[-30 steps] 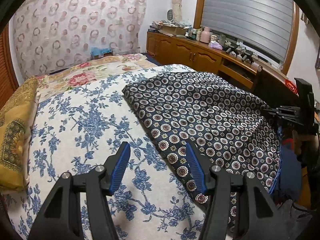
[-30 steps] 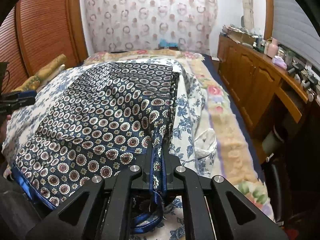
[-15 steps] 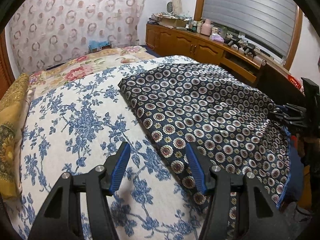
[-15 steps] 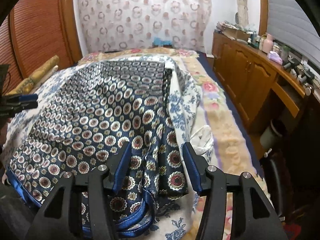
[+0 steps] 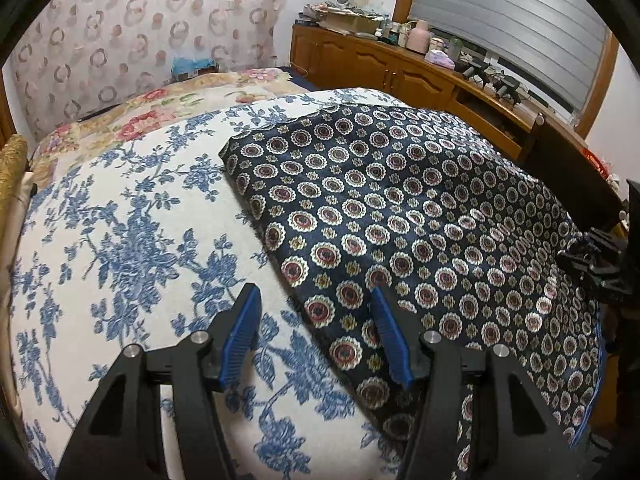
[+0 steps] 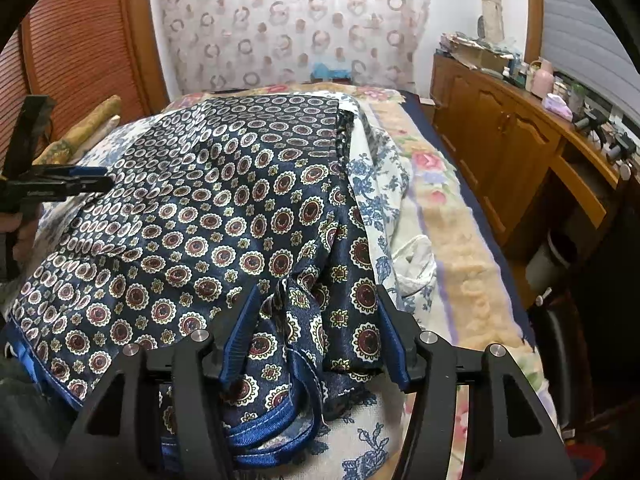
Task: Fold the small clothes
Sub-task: 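Release the folded edge with the right gripper while the left gripper pinches the garment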
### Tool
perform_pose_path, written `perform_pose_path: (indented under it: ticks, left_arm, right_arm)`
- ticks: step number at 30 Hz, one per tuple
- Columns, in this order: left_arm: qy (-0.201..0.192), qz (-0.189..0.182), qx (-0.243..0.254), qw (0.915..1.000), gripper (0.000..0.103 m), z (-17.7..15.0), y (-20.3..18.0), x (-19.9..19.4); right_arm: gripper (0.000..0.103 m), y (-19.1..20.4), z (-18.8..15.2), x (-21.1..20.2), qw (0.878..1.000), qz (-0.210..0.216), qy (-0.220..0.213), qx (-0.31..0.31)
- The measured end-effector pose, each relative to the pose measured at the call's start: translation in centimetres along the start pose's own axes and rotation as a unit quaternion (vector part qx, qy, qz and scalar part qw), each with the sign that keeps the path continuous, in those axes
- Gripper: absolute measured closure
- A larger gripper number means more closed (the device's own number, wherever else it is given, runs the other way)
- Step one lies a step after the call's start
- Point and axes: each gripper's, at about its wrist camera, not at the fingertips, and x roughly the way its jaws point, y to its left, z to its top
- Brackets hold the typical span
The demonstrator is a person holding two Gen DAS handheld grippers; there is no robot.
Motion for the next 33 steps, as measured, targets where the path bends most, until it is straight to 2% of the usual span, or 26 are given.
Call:
perform_pose_path:
  ticks: [1,3,7,9,12,19,25,29,33]
  left_arm:
    - [0.001,-0.006,-0.004,1.0000,0.047,0.1,0.1,0.1]
    - [-0.001,-0.014,-0.010,0.9999,0.059,0.2,0.2,0.2]
    - [0.000,-0.030,-0.023,0.9993,0.075,0.5,0.4,0.3]
    - [0.002,-0.037,-0.027,0.9989,0.091,0.7,0.5,0.5]
    - [0.000,-0.038,-0.014,0.9992,0.100,0.8,0.2,0.4]
    - [-0.033,-0.013,0.001,0.9993,0.101,2.4,0.9,-2.0]
    - [-0.041,0.036,-0.019,0.9983,0.101,2.7,6.0,-3.5]
    - [-0.038,0.086,-0.032,0.9951,0.101,2.6,10.3,-4.2]
    - [-0.035,0.108,-0.042,0.9926,0.101,2.3,13.2,-5.1]
  right_arm:
    - [0.044,-0.1,-0.1,0.0,1.000,0.001,-0.001,0.000]
    - [0.043,-0.1,-0.2,-0.1,1.000,0.001,-0.002,0.000]
    - [0.041,-0.2,-0.2,-0.1,1.000,0.005,-0.004,0.001]
    - [0.040,-0.2,-0.2,-0.1,1.000,0.006,-0.004,0.002]
    - [0.039,-0.1,-0.1,0.0,1.000,0.007,-0.005,0.003]
    - [0.039,0.6,0.5,0.3,1.000,0.018,-0.003,0.002]
    - [0.039,2.0,1.1,0.0,0.999,0.033,-0.010,-0.013]
    - [0.039,3.7,1.7,-0.1,0.998,0.050,-0.017,-0.029]
    - [0.039,5.3,2.4,0.0,0.997,0.054,-0.023,-0.045]
